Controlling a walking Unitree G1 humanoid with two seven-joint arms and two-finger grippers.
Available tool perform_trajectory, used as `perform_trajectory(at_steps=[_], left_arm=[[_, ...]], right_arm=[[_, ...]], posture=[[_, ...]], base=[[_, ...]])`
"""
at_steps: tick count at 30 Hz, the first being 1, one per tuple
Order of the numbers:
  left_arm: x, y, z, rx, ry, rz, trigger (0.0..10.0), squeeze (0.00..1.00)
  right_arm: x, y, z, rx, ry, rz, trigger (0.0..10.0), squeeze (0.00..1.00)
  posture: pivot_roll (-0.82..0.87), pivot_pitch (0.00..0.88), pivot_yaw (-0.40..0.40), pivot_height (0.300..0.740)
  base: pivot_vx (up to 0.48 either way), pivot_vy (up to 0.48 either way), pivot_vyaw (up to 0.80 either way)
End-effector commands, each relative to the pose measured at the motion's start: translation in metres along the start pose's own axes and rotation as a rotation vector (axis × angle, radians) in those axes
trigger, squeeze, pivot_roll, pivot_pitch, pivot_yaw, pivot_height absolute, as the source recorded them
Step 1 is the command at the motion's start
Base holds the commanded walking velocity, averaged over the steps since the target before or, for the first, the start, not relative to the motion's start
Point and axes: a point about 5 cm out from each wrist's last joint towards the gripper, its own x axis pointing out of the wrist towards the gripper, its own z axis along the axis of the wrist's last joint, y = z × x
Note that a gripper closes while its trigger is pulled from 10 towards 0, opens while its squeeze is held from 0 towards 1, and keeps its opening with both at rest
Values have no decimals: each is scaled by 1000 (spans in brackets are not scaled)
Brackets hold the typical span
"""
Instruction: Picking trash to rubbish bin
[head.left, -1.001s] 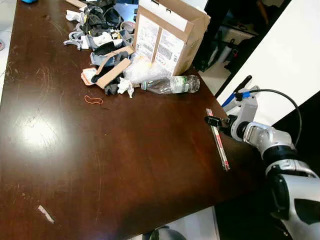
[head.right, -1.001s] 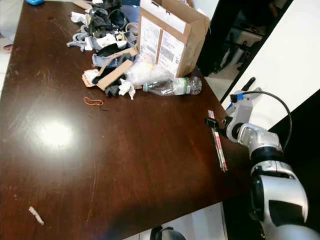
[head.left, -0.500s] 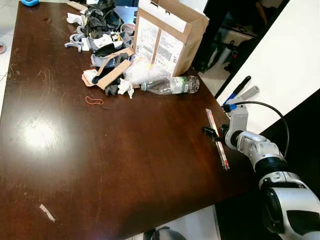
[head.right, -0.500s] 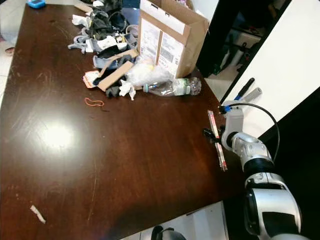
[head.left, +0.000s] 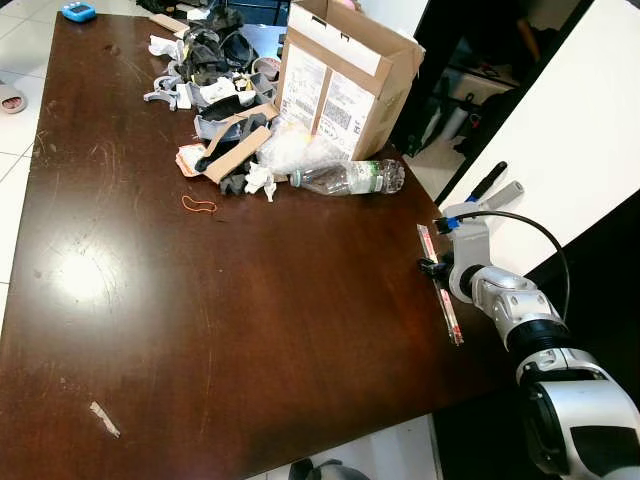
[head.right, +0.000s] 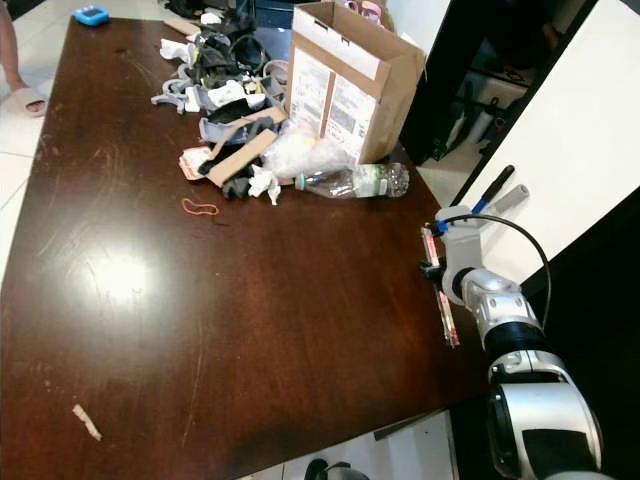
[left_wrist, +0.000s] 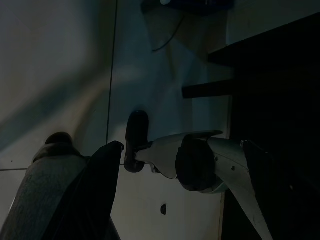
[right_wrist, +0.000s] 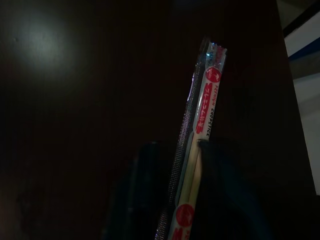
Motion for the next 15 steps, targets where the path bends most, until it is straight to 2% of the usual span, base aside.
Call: perform_trajectory(at_steps=[1, 8, 15], left_arm=[[-14, 8, -36, -53, 130, 40, 10000, 0], [-15, 7, -38, -61, 131, 40, 10000, 0], [-15, 5, -40, -65, 133, 39, 10000, 0]], right_arm=[[-3, -6, -37, 20, 173, -22, 0, 0], [-2, 3, -43, 2, 240, 60, 0, 0], [-2, 7, -42, 2, 233, 91, 0, 0]], posture=[[128, 185, -160, 740], [128, 188, -169, 740], [128, 187, -172, 740]], base=[[0, 0, 0], [0, 0, 0], [0, 0, 0]])
